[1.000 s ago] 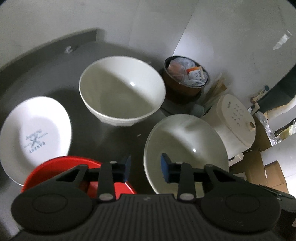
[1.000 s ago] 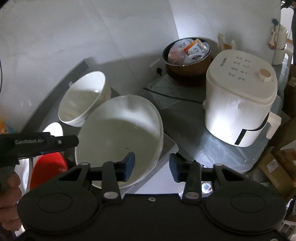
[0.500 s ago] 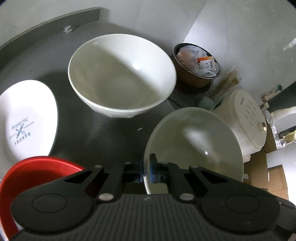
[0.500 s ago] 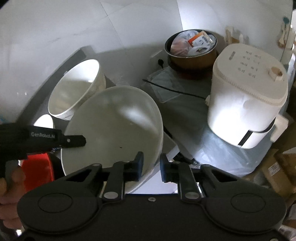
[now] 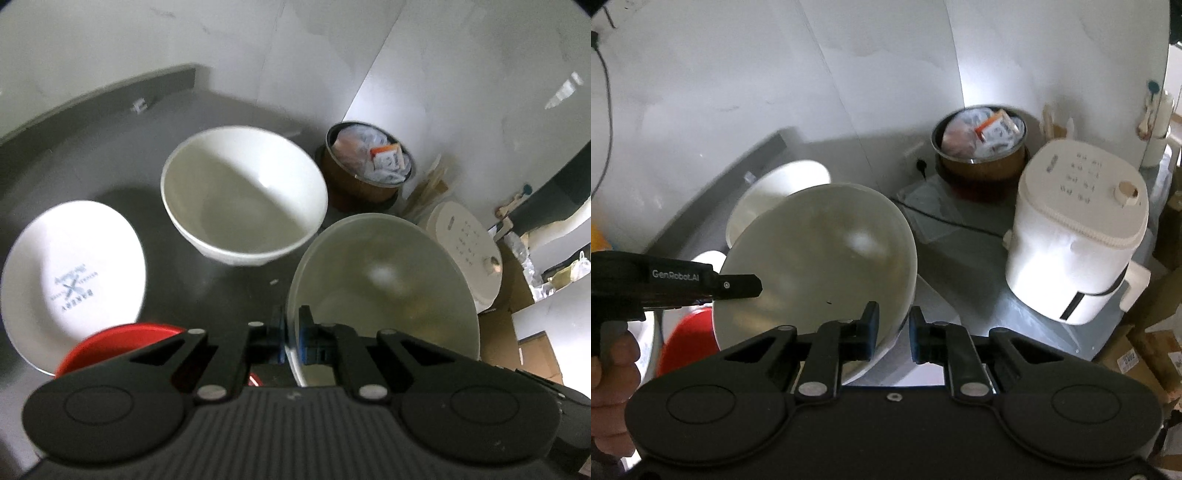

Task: Organize plates and bowls
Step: 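Lift the yellow-rimmed bowl and lower it into the red bowl, open both tools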

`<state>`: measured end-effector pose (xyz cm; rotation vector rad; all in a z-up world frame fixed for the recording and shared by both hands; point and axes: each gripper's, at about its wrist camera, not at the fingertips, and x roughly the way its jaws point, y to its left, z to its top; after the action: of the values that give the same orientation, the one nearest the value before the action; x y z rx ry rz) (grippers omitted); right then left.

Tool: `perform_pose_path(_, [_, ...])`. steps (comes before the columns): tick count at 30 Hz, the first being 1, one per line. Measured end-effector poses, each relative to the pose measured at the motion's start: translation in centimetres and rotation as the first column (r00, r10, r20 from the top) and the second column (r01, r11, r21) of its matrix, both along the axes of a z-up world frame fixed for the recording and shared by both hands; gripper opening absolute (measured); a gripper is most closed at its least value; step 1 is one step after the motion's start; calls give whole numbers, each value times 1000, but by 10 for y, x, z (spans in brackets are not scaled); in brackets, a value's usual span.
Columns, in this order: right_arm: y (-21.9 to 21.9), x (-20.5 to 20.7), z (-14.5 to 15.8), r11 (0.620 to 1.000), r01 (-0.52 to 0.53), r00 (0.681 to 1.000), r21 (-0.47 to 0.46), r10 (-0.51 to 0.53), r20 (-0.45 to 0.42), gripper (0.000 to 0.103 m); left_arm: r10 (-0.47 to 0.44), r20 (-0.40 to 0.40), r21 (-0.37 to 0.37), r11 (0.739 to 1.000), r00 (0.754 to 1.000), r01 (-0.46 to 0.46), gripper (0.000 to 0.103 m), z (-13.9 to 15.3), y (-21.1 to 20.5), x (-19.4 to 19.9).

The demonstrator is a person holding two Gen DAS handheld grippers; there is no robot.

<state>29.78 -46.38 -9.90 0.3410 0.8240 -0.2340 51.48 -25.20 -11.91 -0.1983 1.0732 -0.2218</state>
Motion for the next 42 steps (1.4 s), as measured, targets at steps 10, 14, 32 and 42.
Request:
perform_pose_path(10, [34,-9,30,999,-30,996,-22,31,78,17,49,55,-13,999,997,-48,6,32,36,-27])
perform_pose_path(14, [50,-11,36,998,-53,994,-21,55,92,17,74,57,-15,997,996,-73,6,38,55,-41])
perform_pose_path(32, [126,-8,20,981,-190,981,-45,191,23,17,182,-4,15,983,983,-182,6,21,117,-85])
perform_pose_path(42, [140,-2,-3,979,-203,978,-31,201,-58,18,195,-69,24,981,978,-194,6,-7,130,-86])
